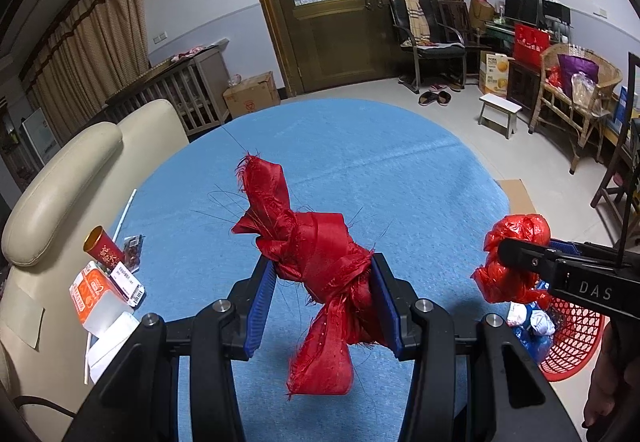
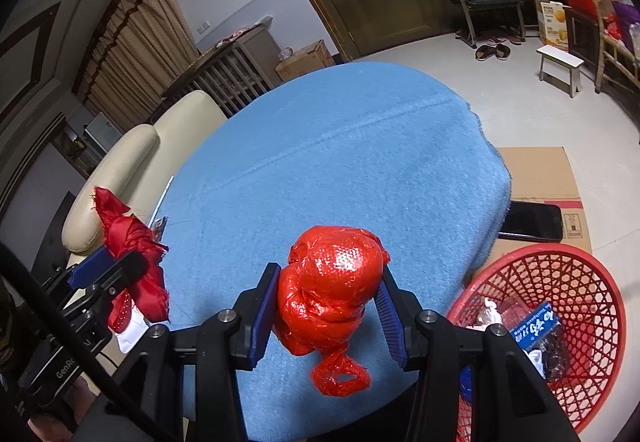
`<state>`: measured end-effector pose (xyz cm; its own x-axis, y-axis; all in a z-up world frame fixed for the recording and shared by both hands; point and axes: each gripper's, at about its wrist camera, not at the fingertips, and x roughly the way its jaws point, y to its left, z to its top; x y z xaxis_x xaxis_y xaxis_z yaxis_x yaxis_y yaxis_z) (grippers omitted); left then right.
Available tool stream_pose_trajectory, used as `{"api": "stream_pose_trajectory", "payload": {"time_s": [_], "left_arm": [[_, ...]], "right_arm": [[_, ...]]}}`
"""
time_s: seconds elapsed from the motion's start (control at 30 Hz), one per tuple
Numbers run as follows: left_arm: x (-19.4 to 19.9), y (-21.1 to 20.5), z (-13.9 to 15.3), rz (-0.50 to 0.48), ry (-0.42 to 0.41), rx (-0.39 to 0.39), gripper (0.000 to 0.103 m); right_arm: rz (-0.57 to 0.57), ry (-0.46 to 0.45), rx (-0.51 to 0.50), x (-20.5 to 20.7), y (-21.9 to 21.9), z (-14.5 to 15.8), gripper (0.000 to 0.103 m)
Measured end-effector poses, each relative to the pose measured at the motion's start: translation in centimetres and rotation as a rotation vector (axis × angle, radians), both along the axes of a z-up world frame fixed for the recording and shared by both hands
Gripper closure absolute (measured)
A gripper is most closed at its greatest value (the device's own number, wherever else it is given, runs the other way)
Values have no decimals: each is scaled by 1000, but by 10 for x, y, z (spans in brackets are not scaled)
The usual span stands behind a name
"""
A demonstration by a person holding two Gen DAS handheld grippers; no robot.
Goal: Collect trash
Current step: 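Lift both red bags and carry them toward the red basket, then hold both red bags above the red basket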
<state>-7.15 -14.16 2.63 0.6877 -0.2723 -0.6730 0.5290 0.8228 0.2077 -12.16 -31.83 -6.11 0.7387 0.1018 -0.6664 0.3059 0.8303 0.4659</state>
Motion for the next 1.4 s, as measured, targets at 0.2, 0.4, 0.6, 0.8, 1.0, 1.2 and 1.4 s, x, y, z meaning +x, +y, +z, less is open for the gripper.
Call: {"api": "stream_pose_trajectory", "payload": {"time_s": [0.2,0.4,0.6,0.8,1.0,1.2,1.4], "left_arm": [[-4,-8,-3,-21,13,10,54],[-10,-15,-4,-41,16,23,54],[-14,-22,-4,-61,12,34,54],[-17,-27,-5,-79,8,45,54],[-23,-35,-7,-101,6,55,54],[-28,-42,-8,-121,8,62,54],[-31,-47,-9,-139,11,72,54]], "right_arm": [[-15,6,10,-8,-6,-3,53],[-30,5,22,-14,-14,-6,53],[-42,2,27,-20,-20,-7,53],[-55,-1,32,-26,-24,-7,53],[-73,-5,37,-34,-30,-6,53],[-95,-5,39,-42,-38,-7,53],[-115,-4,46,-51,-44,-7,53]]}}
